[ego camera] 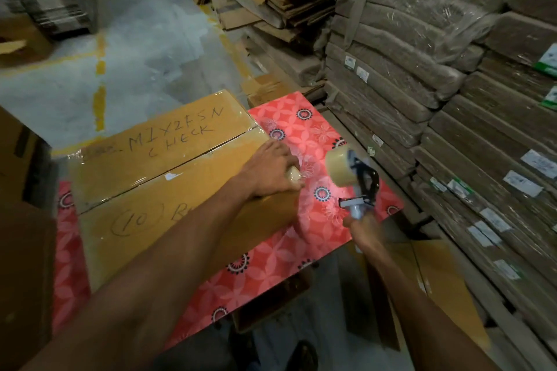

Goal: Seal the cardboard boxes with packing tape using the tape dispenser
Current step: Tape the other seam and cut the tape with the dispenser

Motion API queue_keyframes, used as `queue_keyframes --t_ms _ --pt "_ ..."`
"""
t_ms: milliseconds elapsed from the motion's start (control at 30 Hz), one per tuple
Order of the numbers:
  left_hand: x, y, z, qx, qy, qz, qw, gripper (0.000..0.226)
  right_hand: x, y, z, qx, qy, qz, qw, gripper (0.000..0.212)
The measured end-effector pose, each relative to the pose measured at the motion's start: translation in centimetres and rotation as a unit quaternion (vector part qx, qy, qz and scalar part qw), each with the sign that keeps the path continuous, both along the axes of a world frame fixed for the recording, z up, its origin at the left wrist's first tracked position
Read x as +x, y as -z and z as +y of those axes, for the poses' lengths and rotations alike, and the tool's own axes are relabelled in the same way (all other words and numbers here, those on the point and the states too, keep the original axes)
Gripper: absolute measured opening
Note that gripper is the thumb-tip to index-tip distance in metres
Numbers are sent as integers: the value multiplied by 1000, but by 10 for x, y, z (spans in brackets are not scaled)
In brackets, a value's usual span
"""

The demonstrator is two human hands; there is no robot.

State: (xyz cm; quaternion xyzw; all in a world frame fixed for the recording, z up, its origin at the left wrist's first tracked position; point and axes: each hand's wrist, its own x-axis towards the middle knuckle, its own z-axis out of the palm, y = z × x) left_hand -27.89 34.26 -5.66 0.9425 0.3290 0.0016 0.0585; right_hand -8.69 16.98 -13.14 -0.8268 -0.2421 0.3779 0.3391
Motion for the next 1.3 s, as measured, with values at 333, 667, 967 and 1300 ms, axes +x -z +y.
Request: queue_keyframes --t_ms 333,667,967,1300 --pt "8 2 -22 -64 -105 -10 992 100 12 59 38 -158 -236 -168 944 20" --pt "-81 -14 140 -84 -182 -49 979 73 -74 -112 193 114 -271 -371 881 22" --pt "-115 1 219 -42 -160 -79 983 56 -174 -90 323 161 -446 -368 800 55" --pt "-105 -2 215 -26 -192 -60 979 51 -168 -83 304 82 -460 -382 797 62"
